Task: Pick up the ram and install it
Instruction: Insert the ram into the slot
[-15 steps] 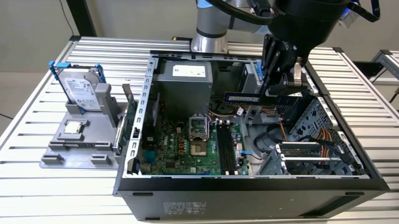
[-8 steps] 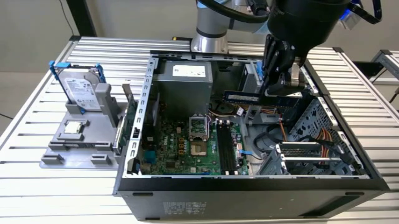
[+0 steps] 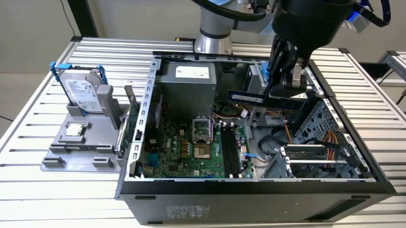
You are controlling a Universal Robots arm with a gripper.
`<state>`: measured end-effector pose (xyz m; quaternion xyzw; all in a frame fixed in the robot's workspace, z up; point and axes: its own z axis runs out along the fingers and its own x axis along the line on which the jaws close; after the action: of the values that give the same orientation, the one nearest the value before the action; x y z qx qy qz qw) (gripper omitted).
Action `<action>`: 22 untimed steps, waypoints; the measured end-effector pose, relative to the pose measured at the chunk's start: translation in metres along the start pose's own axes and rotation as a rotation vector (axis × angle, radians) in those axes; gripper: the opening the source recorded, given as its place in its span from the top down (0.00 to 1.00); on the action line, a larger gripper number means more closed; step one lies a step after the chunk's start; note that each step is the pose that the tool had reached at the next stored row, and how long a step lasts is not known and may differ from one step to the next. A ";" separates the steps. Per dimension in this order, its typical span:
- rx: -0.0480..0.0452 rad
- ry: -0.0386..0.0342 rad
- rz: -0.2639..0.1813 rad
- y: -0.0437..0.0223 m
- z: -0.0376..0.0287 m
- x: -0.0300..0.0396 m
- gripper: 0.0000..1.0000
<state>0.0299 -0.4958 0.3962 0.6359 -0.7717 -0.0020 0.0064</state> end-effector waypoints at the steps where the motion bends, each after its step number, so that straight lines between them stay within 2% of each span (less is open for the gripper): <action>1: -0.0001 -0.0001 0.009 0.0000 0.0000 0.0000 1.00; 22: -0.0023 -0.0021 0.199 0.0000 0.0002 0.0000 1.00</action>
<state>0.0300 -0.4958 0.3960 0.5563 -0.8310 -0.0029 0.0065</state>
